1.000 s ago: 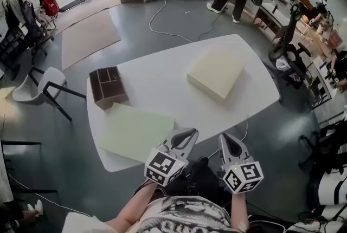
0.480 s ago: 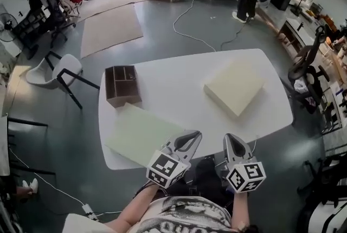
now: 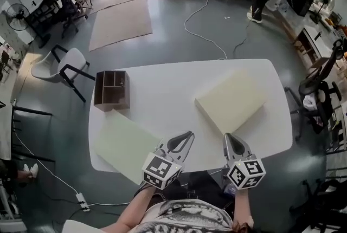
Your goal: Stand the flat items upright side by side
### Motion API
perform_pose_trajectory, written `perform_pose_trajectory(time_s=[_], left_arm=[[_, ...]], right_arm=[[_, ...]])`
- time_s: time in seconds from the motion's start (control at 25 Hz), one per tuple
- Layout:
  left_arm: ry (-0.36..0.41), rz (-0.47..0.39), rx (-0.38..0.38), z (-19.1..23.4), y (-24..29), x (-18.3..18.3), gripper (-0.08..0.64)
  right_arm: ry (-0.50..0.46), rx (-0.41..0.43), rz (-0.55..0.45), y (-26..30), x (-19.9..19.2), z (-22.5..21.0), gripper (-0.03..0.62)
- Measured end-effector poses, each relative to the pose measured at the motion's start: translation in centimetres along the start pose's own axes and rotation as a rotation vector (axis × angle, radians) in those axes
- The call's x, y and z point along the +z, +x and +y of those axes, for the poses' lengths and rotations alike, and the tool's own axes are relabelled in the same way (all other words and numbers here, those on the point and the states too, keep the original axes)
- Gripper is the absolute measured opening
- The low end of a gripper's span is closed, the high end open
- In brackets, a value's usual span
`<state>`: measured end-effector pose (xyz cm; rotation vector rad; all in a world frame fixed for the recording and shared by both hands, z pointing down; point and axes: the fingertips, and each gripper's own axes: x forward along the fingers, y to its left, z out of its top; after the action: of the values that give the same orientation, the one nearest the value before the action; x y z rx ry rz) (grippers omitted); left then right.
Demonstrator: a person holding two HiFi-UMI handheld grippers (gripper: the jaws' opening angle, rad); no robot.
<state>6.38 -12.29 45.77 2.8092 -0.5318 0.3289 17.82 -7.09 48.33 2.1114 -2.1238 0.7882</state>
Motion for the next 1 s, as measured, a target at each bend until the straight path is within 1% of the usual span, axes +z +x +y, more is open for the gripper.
perform_pose_trajectory(time_s=[0.16,0.36,0.56,0.64,0.84,0.92,1.0], left_arm=[[0.039,0.030,0.025,-1.3,3.7,0.4,0.023],[0.005,0.061,0.045,-2.6,6.8,-0.4,0.023],[-0.039,0.086,0.079,-2.6,8.6,-1.5,0.023],[-0.053,0.093,0.086,-2.6,8.9,-1.8,0.023],[-0.079,0.113,0.115,-1.7,9.9,-3.2,0.023],[-0.096,0.129,0.125,-1.2,10.4,-3.9,0.023],[-0.114,0.141,0.131,-0.6,11.1,-4.5,0.031]], right_arm=[[0.019,0.018,0.018,0.9,1.1,-4.8,-0.002],[0.082,0.011,0.027,1.6,1.5,-10.3,0.000],[0.209,-0.015,0.042,2.0,0.7,-16.0,0.039],[0.248,-0.033,0.058,2.2,0.2,-18.3,0.063],[0.291,-0.079,0.084,3.4,-0.5,-23.8,0.159],[0.342,-0.087,0.084,4.1,-0.7,-26.0,0.207],[0.413,-0.090,0.077,5.0,-0.6,-27.9,0.250]])
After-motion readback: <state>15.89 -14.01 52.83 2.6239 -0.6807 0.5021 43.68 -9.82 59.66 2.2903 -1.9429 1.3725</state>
